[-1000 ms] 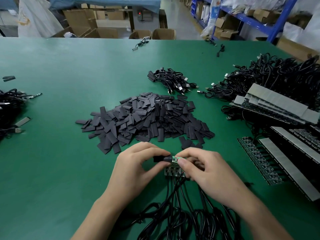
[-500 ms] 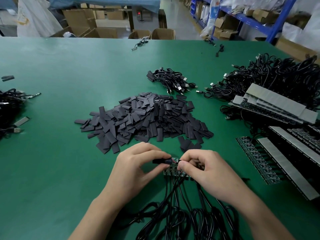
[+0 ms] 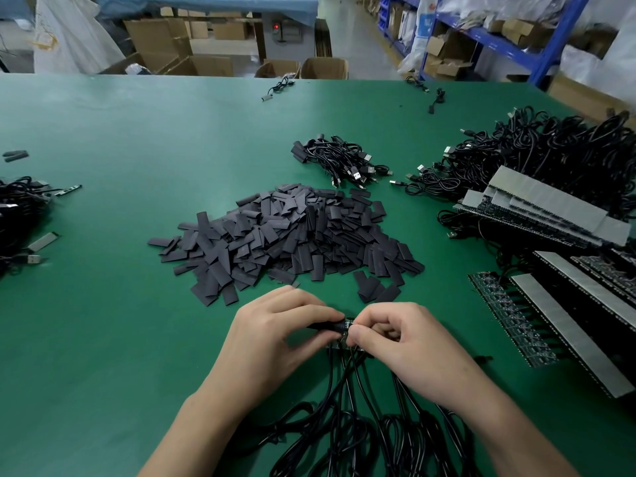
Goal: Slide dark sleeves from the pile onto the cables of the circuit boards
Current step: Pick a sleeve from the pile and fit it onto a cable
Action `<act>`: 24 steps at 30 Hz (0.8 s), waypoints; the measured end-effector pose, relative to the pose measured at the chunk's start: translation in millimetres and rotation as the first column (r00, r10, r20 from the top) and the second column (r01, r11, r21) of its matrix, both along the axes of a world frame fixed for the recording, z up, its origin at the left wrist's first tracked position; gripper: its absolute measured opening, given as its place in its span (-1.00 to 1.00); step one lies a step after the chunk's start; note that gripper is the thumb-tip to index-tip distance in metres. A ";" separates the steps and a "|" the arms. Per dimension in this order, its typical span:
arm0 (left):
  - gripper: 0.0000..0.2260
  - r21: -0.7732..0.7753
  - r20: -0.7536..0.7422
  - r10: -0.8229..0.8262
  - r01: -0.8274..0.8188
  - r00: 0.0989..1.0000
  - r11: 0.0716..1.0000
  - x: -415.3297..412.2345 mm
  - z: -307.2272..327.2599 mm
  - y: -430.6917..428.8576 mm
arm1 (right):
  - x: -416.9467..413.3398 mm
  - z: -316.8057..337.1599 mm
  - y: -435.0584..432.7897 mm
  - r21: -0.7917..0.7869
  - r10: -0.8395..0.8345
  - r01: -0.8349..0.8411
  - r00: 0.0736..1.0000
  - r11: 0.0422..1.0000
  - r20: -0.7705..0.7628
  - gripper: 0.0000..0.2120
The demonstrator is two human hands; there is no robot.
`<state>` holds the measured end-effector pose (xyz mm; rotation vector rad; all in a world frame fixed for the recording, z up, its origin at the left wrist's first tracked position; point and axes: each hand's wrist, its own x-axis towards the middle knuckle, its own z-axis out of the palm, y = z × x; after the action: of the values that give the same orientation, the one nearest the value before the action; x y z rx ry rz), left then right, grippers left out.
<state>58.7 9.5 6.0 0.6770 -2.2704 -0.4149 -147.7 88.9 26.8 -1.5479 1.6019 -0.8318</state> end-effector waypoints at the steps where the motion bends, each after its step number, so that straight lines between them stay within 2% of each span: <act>1: -0.85 -0.010 0.003 -0.001 0.001 1.000 1.000 -0.1 -0.1 -0.1 | 0.2 -0.1 0.4 0.007 -0.004 0.004 1.000 1.000 0.000 -0.84; 5: -0.85 -0.039 0.012 0.000 0.000 1.000 0.999 -0.7 -0.7 0.2 | 0.8 -0.5 0.8 0.015 -0.018 0.018 1.000 1.000 0.018 -0.83; 11: -0.84 0.077 -0.073 0.005 0.000 0.997 0.997 -1.5 -0.6 1.9 | -1.2 3.3 0.7 0.021 -0.015 0.014 0.998 1.000 0.066 -0.83; 16: -0.83 0.029 -0.056 -0.001 0.002 0.998 1.000 -3.0 -1.1 2.4 | 2.7 0.4 0.6 0.021 -0.001 -0.001 0.995 1.000 0.101 -0.79; 19: -0.79 0.046 -0.126 0.074 -0.069 0.989 0.997 -4.1 -1.2 3.6 | 2.0 -2.3 -0.9 0.022 -0.025 0.021 0.983 1.000 0.184 -0.72; 22: -0.70 0.114 -0.236 0.205 -0.183 0.950 0.977 -4.4 1.5 5.4 | 1.9 -4.3 -3.1 0.051 -0.057 0.044 0.952 0.998 0.300 -0.76; 24: -0.71 0.141 -0.285 0.245 -0.212 0.927 0.967 -4.6 1.3 5.5 | 3.5 -4.5 -3.2 0.058 -0.052 0.035 0.940 0.998 0.338 -0.78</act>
<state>54.0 15.0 7.3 0.8623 -1.8678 -0.4930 -144.2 85.7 22.3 -1.2558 1.3960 -1.0134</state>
